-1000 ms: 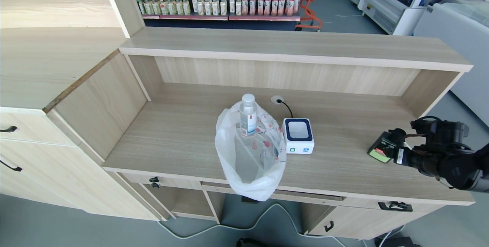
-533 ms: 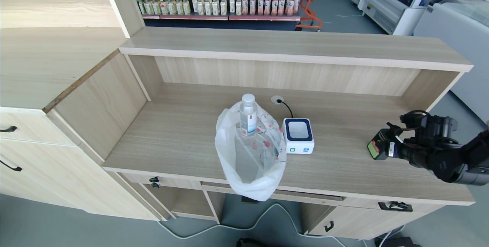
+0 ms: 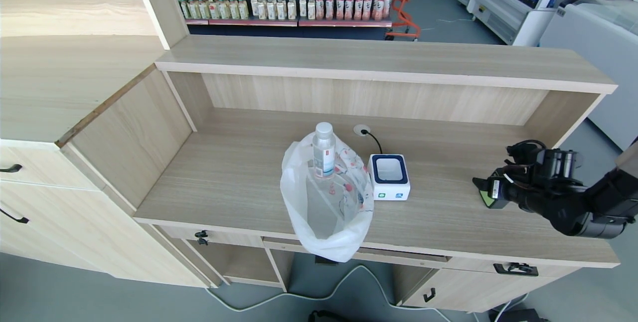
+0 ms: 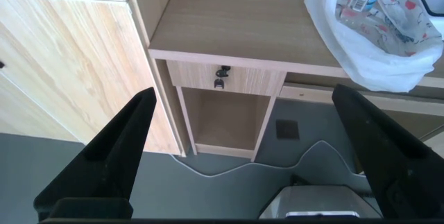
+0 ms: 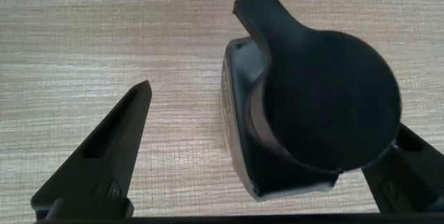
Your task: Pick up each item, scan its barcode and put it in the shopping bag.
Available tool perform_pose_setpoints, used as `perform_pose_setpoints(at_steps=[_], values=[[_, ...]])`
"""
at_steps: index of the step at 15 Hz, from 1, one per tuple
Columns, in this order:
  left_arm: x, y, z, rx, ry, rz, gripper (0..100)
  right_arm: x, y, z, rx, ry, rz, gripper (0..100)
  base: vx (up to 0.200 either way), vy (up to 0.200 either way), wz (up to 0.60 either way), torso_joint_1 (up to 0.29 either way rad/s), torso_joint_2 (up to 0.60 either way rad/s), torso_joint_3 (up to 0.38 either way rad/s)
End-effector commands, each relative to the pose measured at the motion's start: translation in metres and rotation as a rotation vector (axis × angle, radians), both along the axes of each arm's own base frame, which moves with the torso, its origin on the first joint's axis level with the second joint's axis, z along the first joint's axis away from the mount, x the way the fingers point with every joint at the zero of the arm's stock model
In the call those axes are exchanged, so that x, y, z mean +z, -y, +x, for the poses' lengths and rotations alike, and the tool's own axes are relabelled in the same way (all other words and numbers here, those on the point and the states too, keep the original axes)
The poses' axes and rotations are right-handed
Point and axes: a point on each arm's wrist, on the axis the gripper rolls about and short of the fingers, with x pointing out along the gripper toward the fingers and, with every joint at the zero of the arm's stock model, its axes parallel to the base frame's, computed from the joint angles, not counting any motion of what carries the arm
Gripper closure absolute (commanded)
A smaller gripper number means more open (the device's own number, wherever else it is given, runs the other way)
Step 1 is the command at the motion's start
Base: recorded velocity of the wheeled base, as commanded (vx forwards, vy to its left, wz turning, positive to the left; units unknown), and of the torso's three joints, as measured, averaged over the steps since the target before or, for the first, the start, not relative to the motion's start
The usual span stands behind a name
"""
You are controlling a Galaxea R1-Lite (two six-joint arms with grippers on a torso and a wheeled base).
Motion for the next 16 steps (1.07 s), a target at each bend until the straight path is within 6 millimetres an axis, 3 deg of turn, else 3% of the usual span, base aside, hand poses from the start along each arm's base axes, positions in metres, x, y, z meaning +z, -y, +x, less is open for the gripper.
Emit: perform_pose_setpoints(at_steps=[1,11,12,16], values=[[0.0000,0.0000,0.0000,0.000,0.000,0.000,0,-0.0040,-0.0028,-0.0002,0.013,-0.008,0.003,0,0.000,0.000,0.00,0.000,0.00,0.000],[0.0000,0.0000,0.0000,0.000,0.000,0.000,0,-0.0069,-0.0105,0.0022,0.043,0.016,-0.023,0,0.000,0.000,0.00,0.000,0.00,0.000],[0.0000,0.0000,0.0000,0.000,0.000,0.000,0,-0.0065,-0.0104,0.0029,0.043,0.021,-0.024,100,0.000,0.000,0.00,0.000,0.00,0.000],[0.0000,0.0000,0.0000,0.000,0.000,0.000,0,-0.0080,-0.0082,0.0056,0.046,0.021,-0.042,100,0.000,0.000,0.00,0.000,0.00,0.000]])
